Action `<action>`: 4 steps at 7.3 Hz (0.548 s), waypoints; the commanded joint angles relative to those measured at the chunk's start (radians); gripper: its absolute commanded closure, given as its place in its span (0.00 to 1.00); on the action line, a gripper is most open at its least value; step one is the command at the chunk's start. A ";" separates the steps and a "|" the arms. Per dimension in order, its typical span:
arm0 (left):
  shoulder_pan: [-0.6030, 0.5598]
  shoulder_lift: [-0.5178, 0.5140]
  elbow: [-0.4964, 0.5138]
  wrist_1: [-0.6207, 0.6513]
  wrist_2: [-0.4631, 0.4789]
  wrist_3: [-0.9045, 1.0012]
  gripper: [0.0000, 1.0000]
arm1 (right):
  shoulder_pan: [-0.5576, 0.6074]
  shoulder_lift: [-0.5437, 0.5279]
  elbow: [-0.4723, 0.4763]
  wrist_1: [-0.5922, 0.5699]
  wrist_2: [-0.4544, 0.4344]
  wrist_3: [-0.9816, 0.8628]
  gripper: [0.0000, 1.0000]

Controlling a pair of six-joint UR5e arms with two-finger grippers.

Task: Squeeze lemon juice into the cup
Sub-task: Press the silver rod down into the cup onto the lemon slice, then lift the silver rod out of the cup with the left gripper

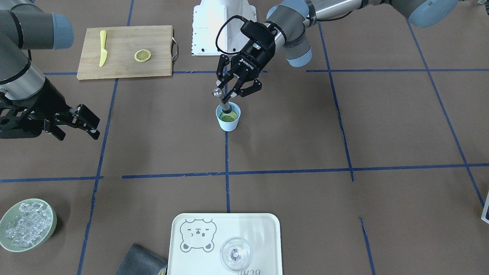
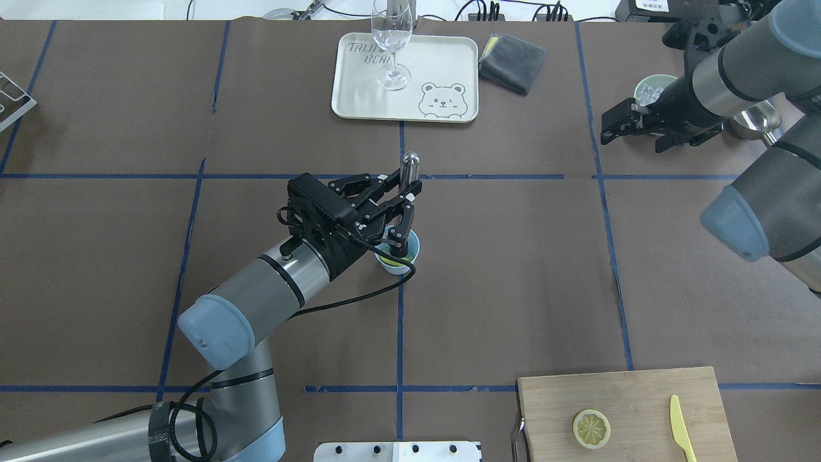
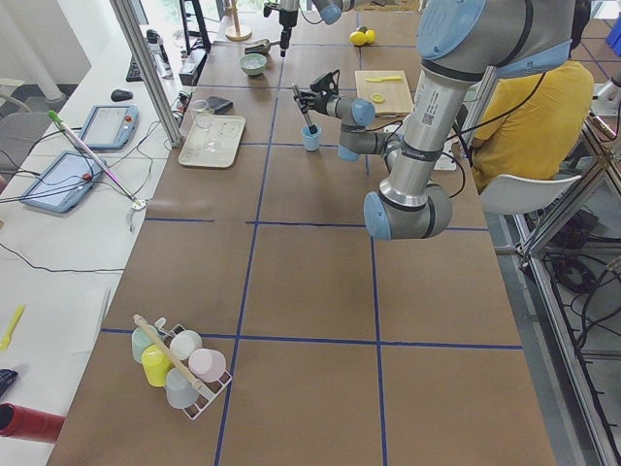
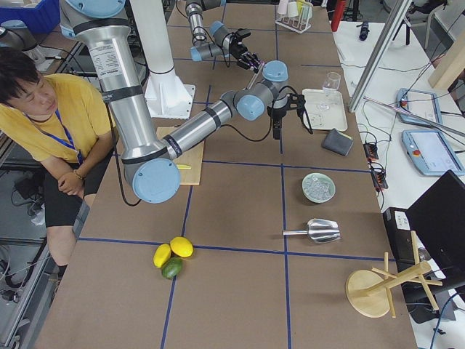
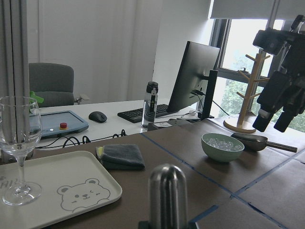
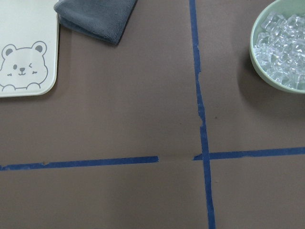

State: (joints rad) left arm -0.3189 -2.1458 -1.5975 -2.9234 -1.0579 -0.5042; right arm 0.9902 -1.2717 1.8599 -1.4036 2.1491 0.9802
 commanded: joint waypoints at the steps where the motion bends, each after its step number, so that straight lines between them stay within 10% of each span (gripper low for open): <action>1: -0.052 0.004 -0.074 0.009 -0.005 0.053 1.00 | 0.002 0.000 0.002 0.000 0.000 0.000 0.00; 4: -0.126 0.041 -0.120 0.193 -0.008 0.115 1.00 | 0.002 -0.003 -0.001 0.000 0.000 0.000 0.00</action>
State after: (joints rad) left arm -0.4199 -2.1329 -1.6948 -2.7903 -1.0665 -0.3896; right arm 0.9924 -1.2740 1.8604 -1.4036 2.1491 0.9802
